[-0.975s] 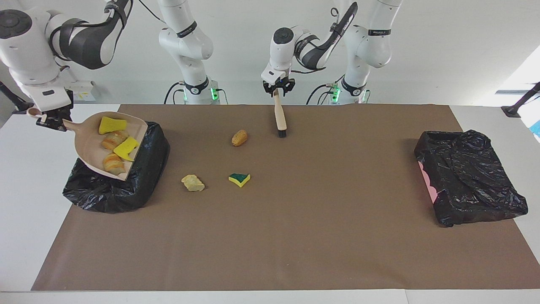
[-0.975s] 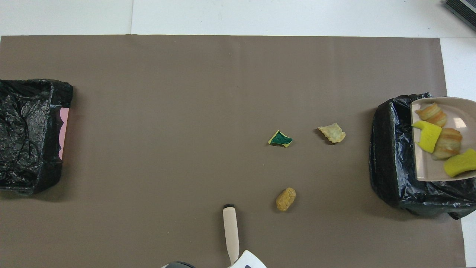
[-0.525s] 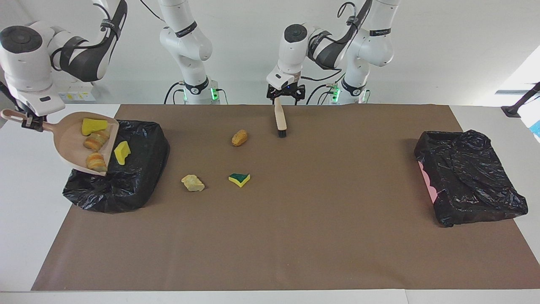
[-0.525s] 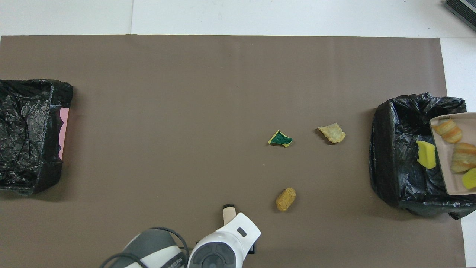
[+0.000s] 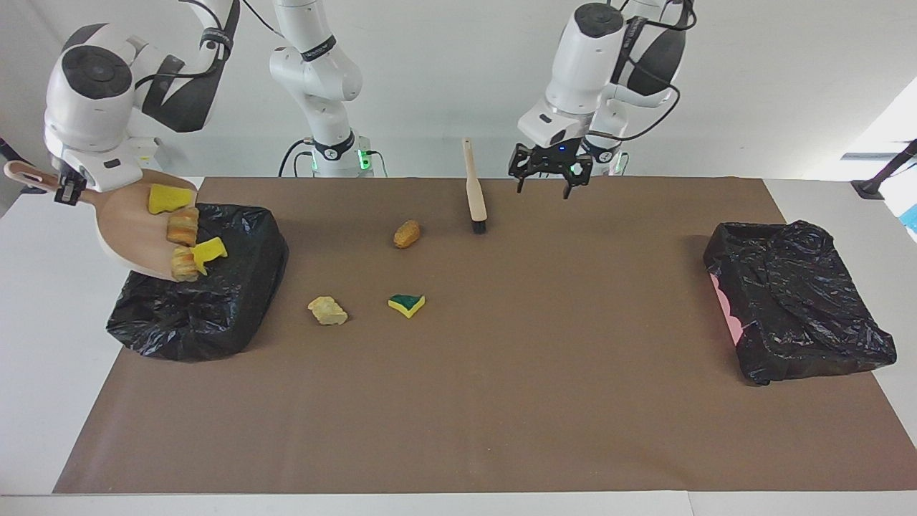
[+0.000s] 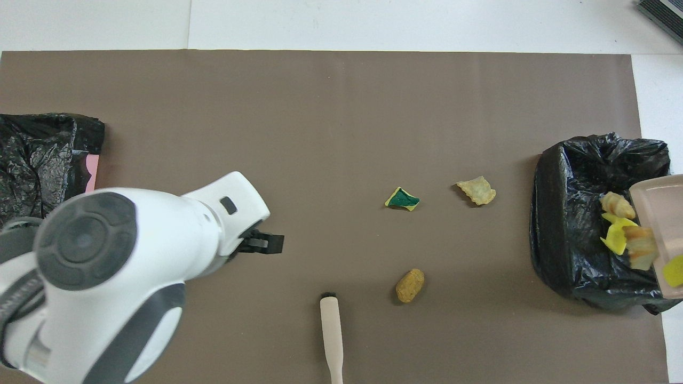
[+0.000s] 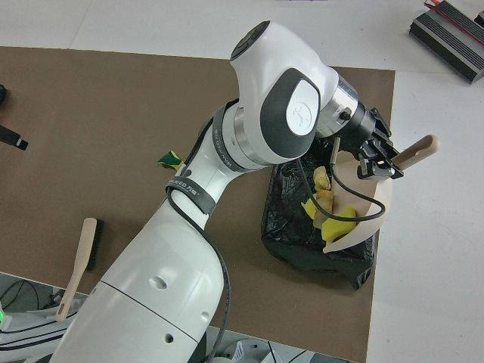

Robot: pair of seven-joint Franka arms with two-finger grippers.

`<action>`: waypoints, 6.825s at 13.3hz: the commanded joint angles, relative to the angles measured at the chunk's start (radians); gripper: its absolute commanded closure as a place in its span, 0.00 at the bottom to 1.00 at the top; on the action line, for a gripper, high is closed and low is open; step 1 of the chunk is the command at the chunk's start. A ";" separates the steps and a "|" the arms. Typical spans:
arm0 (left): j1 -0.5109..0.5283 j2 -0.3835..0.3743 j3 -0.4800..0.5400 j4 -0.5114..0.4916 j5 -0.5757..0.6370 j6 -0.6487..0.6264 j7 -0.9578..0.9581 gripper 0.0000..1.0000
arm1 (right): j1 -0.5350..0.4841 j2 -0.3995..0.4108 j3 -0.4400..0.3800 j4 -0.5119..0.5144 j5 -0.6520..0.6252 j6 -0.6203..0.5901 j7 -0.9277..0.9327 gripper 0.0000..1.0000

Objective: Sweep and dump trash in bin

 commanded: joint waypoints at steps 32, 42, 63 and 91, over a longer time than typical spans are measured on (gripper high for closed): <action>0.519 0.089 -0.030 0.452 0.040 -0.404 0.541 0.00 | 0.456 0.040 0.109 0.003 0.819 -0.075 1.650 1.00; 0.519 0.088 -0.030 0.452 0.040 -0.429 0.538 0.00 | 0.705 0.424 0.109 0.228 0.800 0.203 2.257 1.00; 0.468 0.079 -0.048 0.435 0.034 -0.423 0.546 0.00 | 0.755 0.243 0.152 0.033 0.819 0.169 2.427 0.00; -0.193 0.560 -0.050 0.194 0.189 0.376 -0.381 0.00 | 1.157 0.004 0.151 -0.545 1.123 0.359 2.467 0.37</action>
